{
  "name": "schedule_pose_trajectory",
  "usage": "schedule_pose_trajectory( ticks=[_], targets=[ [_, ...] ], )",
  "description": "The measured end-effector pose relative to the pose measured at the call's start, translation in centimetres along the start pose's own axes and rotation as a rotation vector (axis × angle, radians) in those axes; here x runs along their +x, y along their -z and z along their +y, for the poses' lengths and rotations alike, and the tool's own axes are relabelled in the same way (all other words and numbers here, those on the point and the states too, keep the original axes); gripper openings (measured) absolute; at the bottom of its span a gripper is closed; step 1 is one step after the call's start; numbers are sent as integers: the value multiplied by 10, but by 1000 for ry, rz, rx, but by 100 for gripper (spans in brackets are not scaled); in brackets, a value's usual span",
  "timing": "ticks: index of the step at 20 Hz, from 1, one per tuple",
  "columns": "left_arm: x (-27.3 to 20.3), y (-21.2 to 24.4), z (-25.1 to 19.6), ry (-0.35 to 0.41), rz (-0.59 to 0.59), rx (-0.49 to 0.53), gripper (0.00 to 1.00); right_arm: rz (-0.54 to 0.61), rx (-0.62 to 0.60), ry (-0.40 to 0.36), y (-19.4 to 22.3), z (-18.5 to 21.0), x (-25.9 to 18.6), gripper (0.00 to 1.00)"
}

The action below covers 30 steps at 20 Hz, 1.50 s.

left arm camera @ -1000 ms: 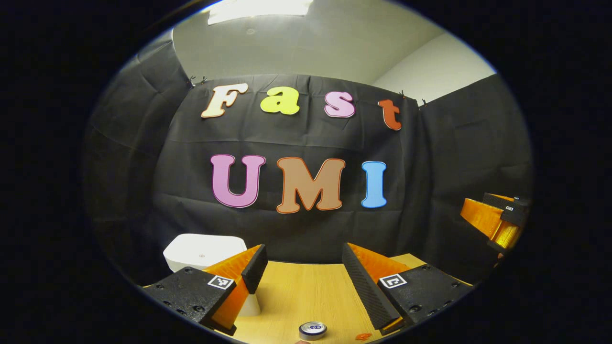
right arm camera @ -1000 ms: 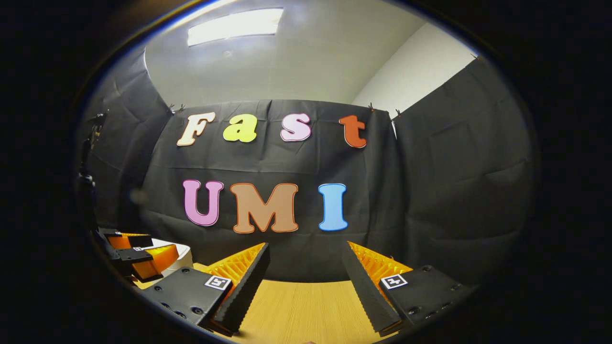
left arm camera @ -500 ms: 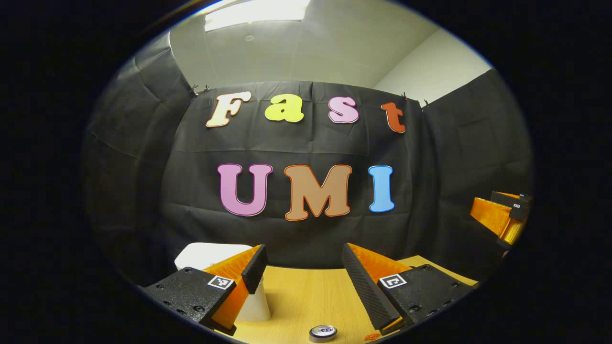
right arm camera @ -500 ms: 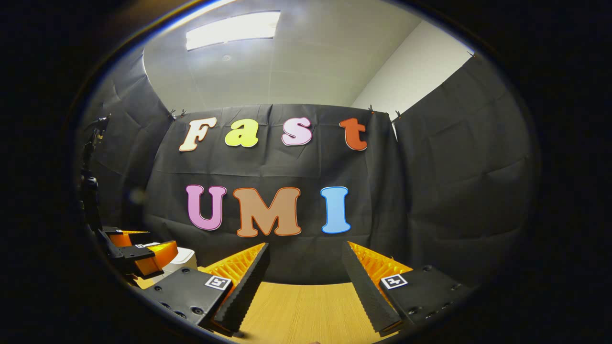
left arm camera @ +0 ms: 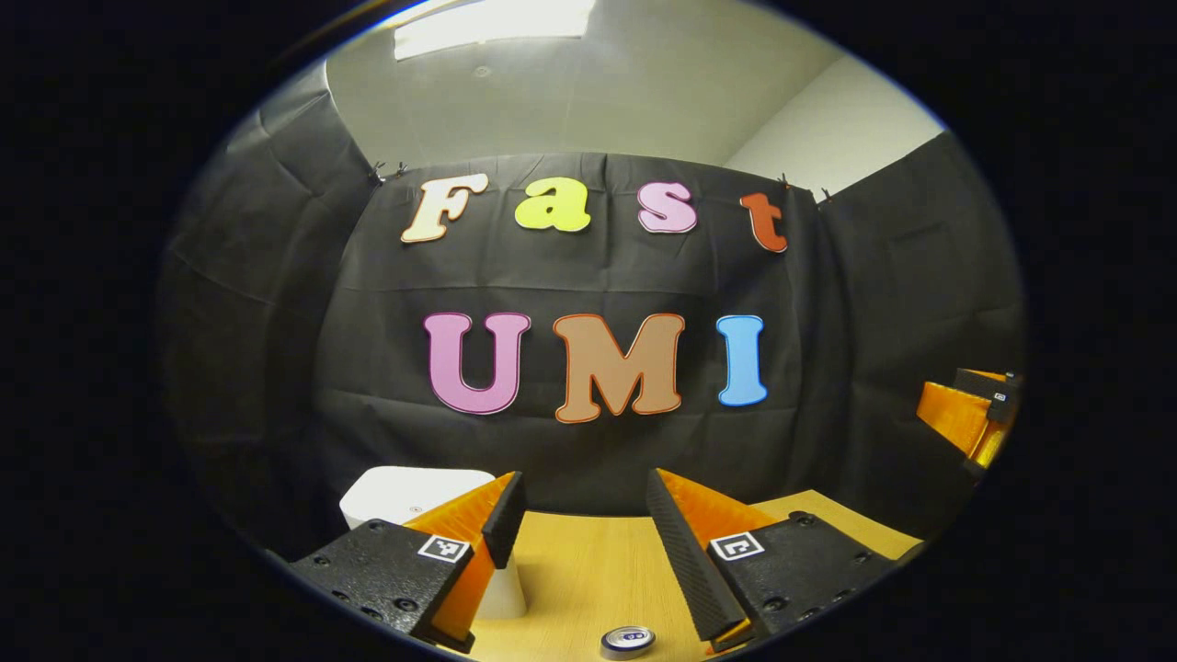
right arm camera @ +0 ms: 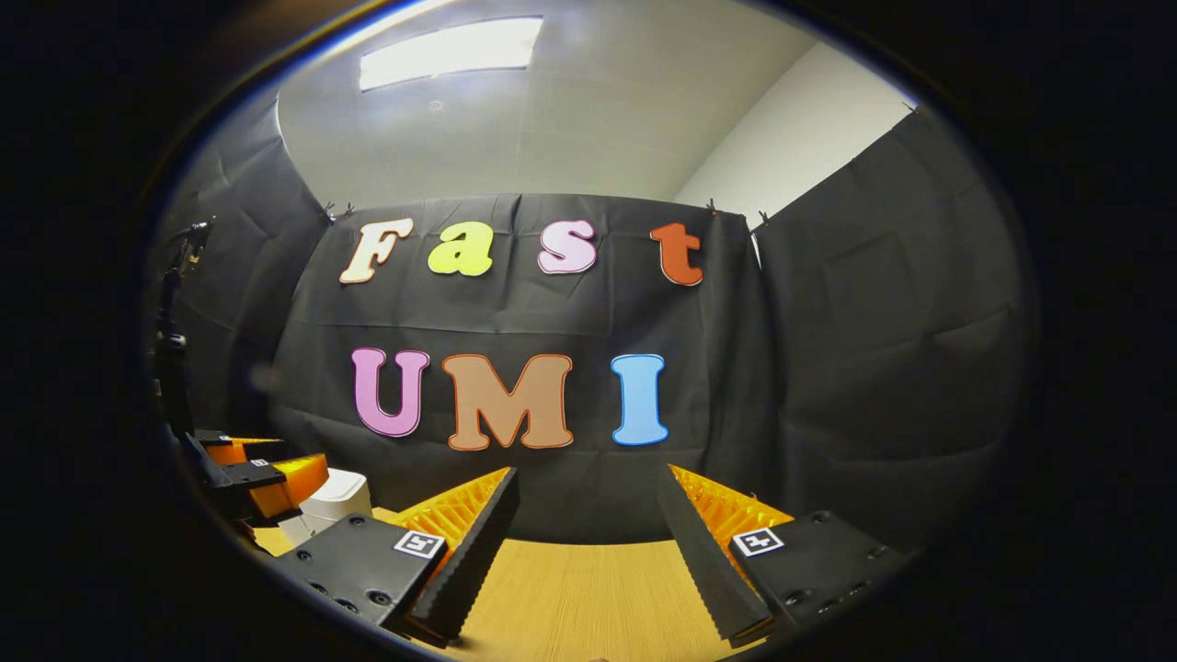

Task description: Press the lid of the desktop garbage bin to open it, pick up the crumpled paper on the desktop and throw it into the bin, then pick up the pop can on the desktop and drop it into the bin, and finally close the garbage bin lid.

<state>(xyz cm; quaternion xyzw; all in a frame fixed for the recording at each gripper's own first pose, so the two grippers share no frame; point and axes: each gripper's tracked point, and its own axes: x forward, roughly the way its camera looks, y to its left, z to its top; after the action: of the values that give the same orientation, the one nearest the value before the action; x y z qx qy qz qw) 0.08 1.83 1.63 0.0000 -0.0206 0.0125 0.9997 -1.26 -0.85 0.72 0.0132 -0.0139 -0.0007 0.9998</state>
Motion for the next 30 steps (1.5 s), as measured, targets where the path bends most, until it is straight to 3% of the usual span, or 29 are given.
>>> schedule_pose_trajectory(
  ticks=[4,8,9,10,11,14,15,24,30],
  targets=[
    [1,5,5,3,17,-16,63,-4,-8,2,0,2,2,97],
    [0,7,15,-19,26,-6,42,-4,-8,-4,1,7,3,97],
    [2,7,18,-25,28,-4,31,-5,-8,-6,0,9,4,97],
    [2,8,20,-29,31,0,29,-6,-8,-8,0,10,3,97],
    [2,8,23,-35,33,4,18,-7,-9,-11,0,12,3,97],
    [1,8,32,-55,36,10,8,-10,-14,-17,0,15,3,97],
    [2,9,36,-64,35,13,1,-12,-14,-18,-1,17,3,97],
    [23,4,89,-145,26,65,0,-11,-20,4,0,23,3,97],
    [54,28,144,-207,104,81,0,-1,-32,40,6,29,-5,97]
  ],
)
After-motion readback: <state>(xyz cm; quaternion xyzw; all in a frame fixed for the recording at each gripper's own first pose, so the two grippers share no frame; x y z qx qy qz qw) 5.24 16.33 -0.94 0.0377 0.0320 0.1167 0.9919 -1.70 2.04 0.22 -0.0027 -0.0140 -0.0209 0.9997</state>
